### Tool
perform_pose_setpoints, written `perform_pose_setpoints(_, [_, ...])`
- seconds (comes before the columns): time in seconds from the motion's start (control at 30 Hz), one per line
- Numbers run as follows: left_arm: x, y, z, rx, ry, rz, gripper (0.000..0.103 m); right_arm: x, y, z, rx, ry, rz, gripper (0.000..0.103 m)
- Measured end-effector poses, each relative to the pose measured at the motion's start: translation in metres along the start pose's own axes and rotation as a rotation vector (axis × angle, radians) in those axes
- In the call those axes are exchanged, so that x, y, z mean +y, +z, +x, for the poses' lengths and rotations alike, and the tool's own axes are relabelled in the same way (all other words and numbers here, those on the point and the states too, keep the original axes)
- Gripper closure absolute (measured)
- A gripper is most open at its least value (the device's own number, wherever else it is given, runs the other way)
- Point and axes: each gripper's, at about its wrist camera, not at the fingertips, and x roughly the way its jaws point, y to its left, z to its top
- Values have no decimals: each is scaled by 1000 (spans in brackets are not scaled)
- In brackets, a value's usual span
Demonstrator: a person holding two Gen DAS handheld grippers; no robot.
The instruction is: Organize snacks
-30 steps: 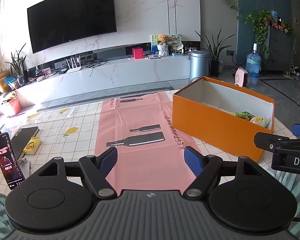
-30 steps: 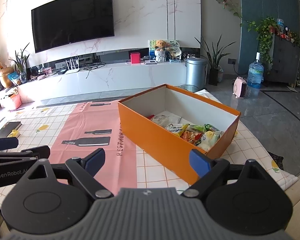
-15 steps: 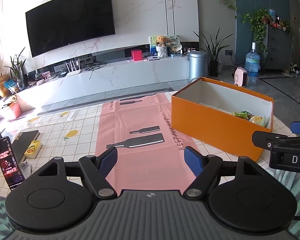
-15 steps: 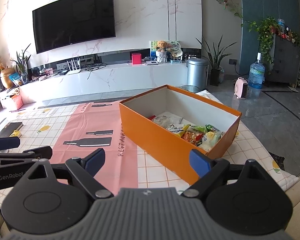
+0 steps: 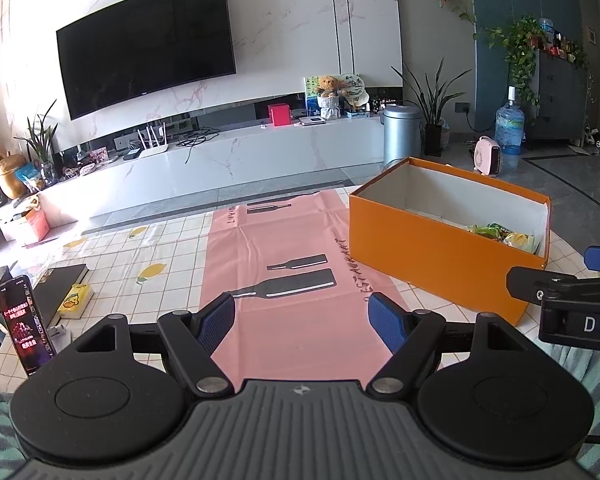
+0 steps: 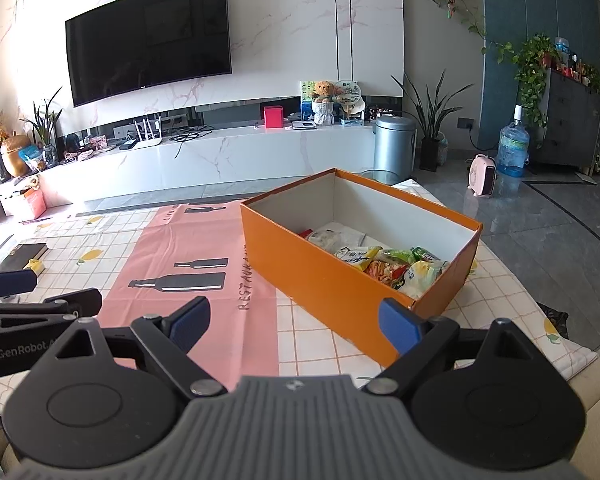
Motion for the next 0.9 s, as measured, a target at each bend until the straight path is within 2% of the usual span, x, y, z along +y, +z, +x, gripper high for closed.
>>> perform_pose_setpoints(0.4, [2,1,-1,-31,9,20,14,8,1,4,13,5,-10,14])
perform_pose_setpoints(0.9, [36,-4,2,-43,-12,-36,14,46,3,20,52,-9,-92,14])
